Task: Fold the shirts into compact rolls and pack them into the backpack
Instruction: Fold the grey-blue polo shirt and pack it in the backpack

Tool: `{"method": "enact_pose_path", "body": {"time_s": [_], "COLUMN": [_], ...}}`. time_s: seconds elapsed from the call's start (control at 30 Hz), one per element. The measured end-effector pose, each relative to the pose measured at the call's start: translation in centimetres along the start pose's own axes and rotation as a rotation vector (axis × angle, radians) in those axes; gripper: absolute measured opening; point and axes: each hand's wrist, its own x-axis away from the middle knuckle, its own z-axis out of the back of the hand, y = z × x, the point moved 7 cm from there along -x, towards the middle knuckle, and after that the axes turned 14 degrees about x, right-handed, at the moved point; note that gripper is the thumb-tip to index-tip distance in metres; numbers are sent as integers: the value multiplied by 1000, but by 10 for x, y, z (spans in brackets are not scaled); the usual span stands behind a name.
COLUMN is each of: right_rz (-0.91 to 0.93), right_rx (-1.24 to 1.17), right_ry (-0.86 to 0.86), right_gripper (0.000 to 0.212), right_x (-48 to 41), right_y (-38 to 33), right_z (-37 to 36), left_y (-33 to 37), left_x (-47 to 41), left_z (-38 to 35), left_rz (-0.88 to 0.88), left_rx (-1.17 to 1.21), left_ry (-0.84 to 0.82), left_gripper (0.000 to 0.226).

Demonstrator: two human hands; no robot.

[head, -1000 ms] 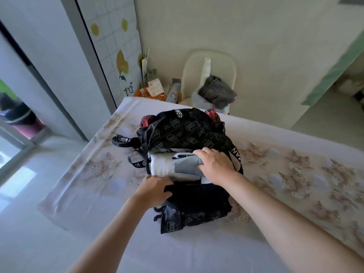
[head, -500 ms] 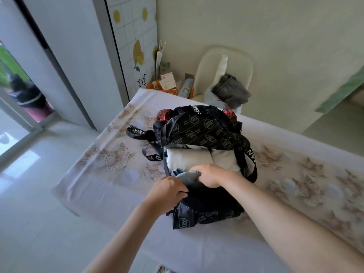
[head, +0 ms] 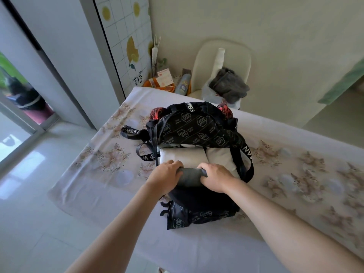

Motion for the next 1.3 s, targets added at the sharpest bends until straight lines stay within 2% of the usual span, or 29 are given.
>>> {"method": "enact_pose_path", "body": {"time_s": [0.07,0.13,0.2,0.27,0.37,0.4,0.5,0.6,0.67,0.73,0.8,0.87,0.9,0.97,1.0,1.07,1.1,1.17,1.23,1.3], "right_rz": [20,53,16,-77,-85,-65,-4,62,76,60,7,-6,2,11,10,7,7,16,13,-24], "right_rx": [-68,-105,-26,87,51,4,-96,-32,83,176,164,108,86,100,138,184,195,252,302,334], "right_ry": [-131,-163,5,197,330,338,245,143,173,297,466,632,628,445,319,141,105,79,97,136], "right_gripper": [23,21,17,24,19,15,13,25,29,29,30,31,33,51,59,64,65,69,76,92], "right_x": [-8,-15,-19,-16,-14,-14,-15,-10,-8,-5,2,13,15,9,4,-6,-10,-16,-21,-25], "right_y": [1,2,9,15,13,14,21,20,16,10,5,-3,-10,-20,-21,-18,-16,-11,-6,-1], "right_z": [-1,0,5,1,-10,-11,-15,-25,-28,-23,-12,-4,-5,-22,-32,-45,-48,-49,-46,-41], "left_y": [-6,-16,-24,-23,-1,5,-4,-18,-24,-29,-23,-5,5,12,3,-25,-39,-54,-57,-54], "left_x": [-3,-5,-8,-13,-14,-14,-13,-11,-10,-8,-7,-6,-4,-5,-10,-17,-18,-19,-19,-21], "left_z": [-3,-4,-6,-8,6,5,-11,-19,-20,-19,-12,0,2,-5,-13,-20,-20,-19,-16,-10], "left_rz": [55,88,128,162,110,75,125,147,153,165,100,-102,-208,-327,-287,-96,-9,51,45,-28], "left_rx": [-3,-30,-81,-186,-305,-344,-392,-364,-317,-267,-250,-220,-229,-311,-346,-339,-323,-305,-322,-354], "left_ry": [-62,-100,-121,-141,71,89,-54,-184,-241,-252,-148,99,195,236,170,37,-13,-93,-143,-71], "left_gripper": [27,28,29,27,18,19,29,41,47,48,49,49,48,52,59,77,83,88,88,87]}}
